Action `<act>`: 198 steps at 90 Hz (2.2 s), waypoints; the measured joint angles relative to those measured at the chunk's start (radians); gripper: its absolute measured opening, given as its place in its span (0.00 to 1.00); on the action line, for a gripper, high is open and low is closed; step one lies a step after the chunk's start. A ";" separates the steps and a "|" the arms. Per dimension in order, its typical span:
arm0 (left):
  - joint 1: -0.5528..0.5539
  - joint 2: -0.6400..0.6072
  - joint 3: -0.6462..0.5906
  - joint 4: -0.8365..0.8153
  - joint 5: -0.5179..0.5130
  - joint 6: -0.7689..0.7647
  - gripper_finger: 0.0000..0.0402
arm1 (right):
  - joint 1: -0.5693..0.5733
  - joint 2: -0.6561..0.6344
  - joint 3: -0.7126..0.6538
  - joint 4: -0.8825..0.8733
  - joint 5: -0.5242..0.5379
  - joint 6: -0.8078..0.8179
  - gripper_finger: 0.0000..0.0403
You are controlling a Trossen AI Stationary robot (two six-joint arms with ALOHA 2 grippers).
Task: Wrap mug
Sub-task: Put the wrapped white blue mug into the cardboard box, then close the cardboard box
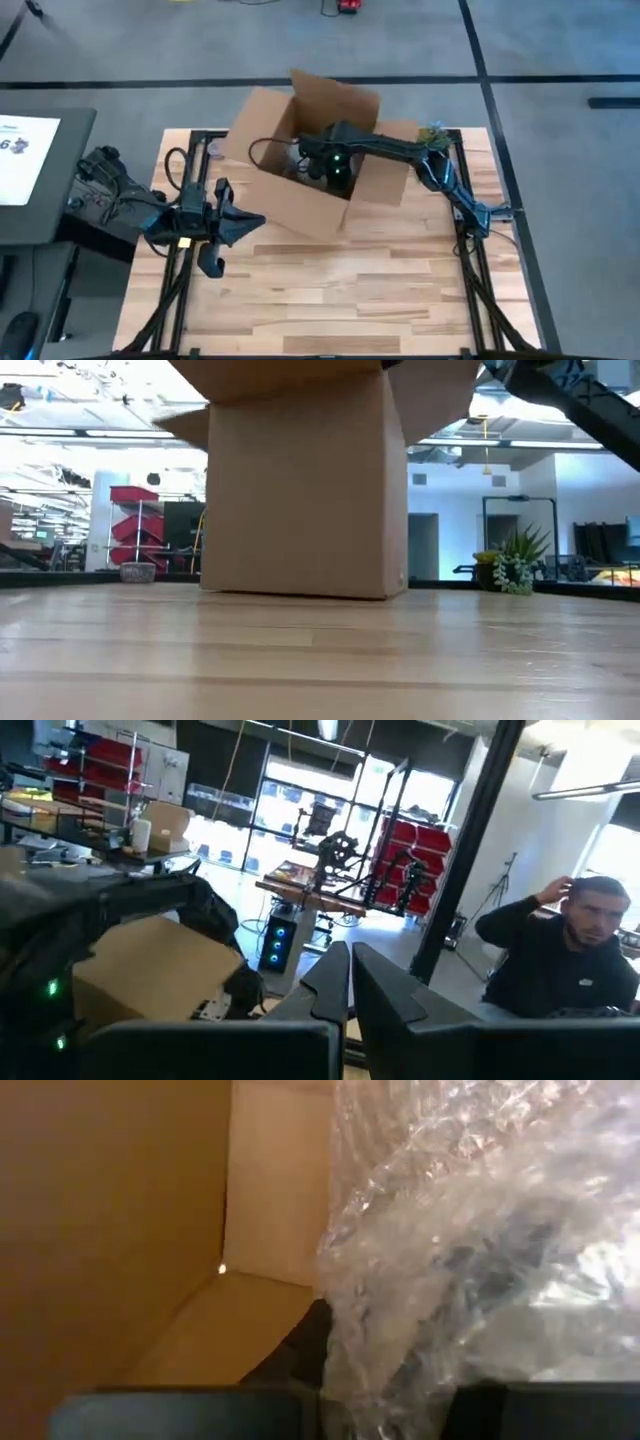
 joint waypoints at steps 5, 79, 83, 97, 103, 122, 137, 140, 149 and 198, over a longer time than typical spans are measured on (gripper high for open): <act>-0.001 0.000 0.000 -0.003 0.001 0.000 0.00 | 0.015 0.000 -0.025 0.010 0.000 -0.001 0.10; -0.001 -0.082 0.000 -0.770 0.244 -0.657 0.00 | 0.208 -0.430 -0.059 0.067 -0.048 0.260 0.50; -0.001 -0.087 0.000 -0.847 0.302 -0.712 0.00 | 0.232 -0.471 -0.058 0.100 -0.030 0.302 0.49; -0.001 -0.091 -0.008 -1.127 0.447 -0.863 0.00 | 0.337 -0.590 -0.058 0.185 0.015 0.484 0.46; -0.001 -0.091 -0.028 -1.236 0.454 -0.906 0.00 | 0.399 -0.627 -0.058 0.196 0.015 0.578 0.44; 0.000 -0.090 -0.137 -1.395 0.269 -0.943 0.00 | 0.642 -0.638 -0.061 0.152 0.037 0.901 0.40; 0.001 -0.090 -0.230 -1.412 0.120 -0.956 0.00 | 0.799 -0.592 -0.137 0.076 0.081 1.171 0.35; 0.004 -0.090 -0.247 -1.417 0.106 -0.972 0.00 | 0.821 -0.586 -0.168 0.061 0.082 1.216 0.33; 0.021 -0.090 -0.290 -1.457 0.065 -1.050 0.00 | 0.893 -0.579 -0.277 0.023 0.090 1.364 0.29; 0.083 -0.097 -0.251 -1.325 -0.167 -0.926 0.00 | 1.113 -0.594 -0.687 -0.042 0.801 2.055 0.23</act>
